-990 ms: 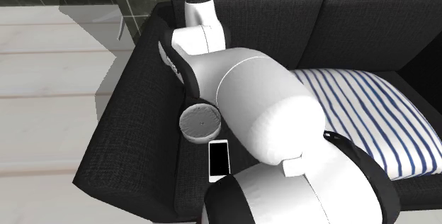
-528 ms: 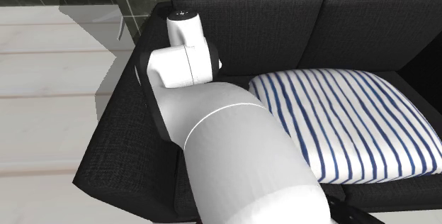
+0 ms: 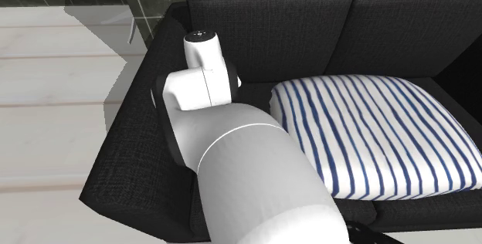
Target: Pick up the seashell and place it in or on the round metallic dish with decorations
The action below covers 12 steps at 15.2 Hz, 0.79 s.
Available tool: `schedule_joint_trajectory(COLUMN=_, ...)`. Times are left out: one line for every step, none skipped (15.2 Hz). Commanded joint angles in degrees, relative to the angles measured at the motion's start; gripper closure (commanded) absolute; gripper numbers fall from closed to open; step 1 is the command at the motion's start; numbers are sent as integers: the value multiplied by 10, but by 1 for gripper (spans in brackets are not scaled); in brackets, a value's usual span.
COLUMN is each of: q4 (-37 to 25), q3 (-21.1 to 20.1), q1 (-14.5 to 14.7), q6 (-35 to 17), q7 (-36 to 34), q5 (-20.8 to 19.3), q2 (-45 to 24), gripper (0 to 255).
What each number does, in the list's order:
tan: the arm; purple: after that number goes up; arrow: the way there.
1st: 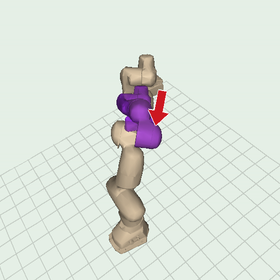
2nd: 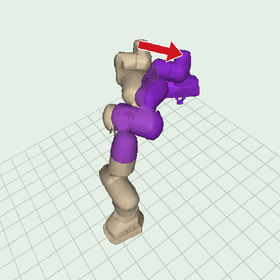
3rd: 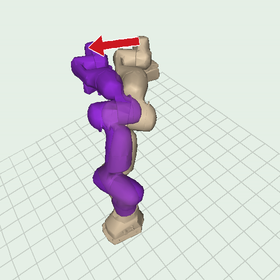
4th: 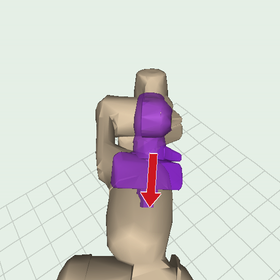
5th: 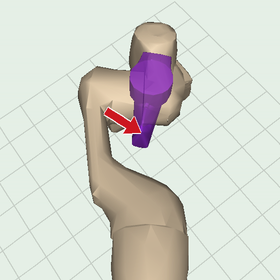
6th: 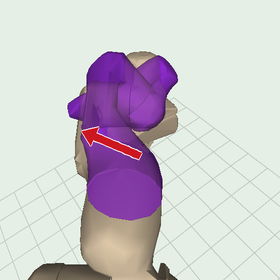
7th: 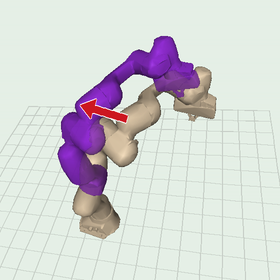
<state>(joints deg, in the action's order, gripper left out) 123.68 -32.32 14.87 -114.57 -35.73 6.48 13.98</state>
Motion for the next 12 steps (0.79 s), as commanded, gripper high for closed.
schedule_joint_trajectory(q4=13, q3=-3, q1=1, q6=-17, q7=-3, q5=-1, q2=-4, gripper=255)
schedule_joint_trajectory(q4=19, q3=-4, q1=1, q6=-24, q7=-3, q5=-2, q2=-6, gripper=255)
schedule_joint_trajectory(q4=24, q3=-5, q1=1, q6=-32, q7=-4, q5=-2, q2=-8, gripper=255)
schedule_joint_trajectory(q4=30, q3=-6, q1=1, q6=-40, q7=-5, q5=-3, q2=-11, gripper=255)
schedule_joint_trajectory(q4=33, q3=-7, q1=1, q6=-45, q7=-6, q5=-4, q2=-13, gripper=255)
schedule_joint_trajectory(q4=33, q3=-7, q1=1, q6=-45, q7=-6, q5=-4, q2=-12, gripper=255)
schedule_joint_trajectory(q4=33, q3=-7, q1=1, q6=-45, q7=-6, q5=-4, q2=-13, gripper=255)
schedule_joint_trajectory(q4=33, q3=-7, q1=1, q6=-45, q7=-6, q5=-4, q2=-13, gripper=255)
schedule_joint_trajectory(q4=33, q3=-7, q1=1, q6=-45, q7=-6, q5=-4, q2=-13, gripper=255)
schedule_joint_trajectory(q4=33, q3=-7, q1=1, q6=-45, q7=-6, q5=-4, q2=-13, gripper=255)
schedule_joint_trajectory(q4=33, q3=-7, q1=1, q6=-45, q7=-6, q5=-4, q2=-13, gripper=255)
schedule_joint_trajectory(q4=33, q3=-7, q1=1, q6=-45, q7=-6, q5=-4, q2=-13, gripper=255)
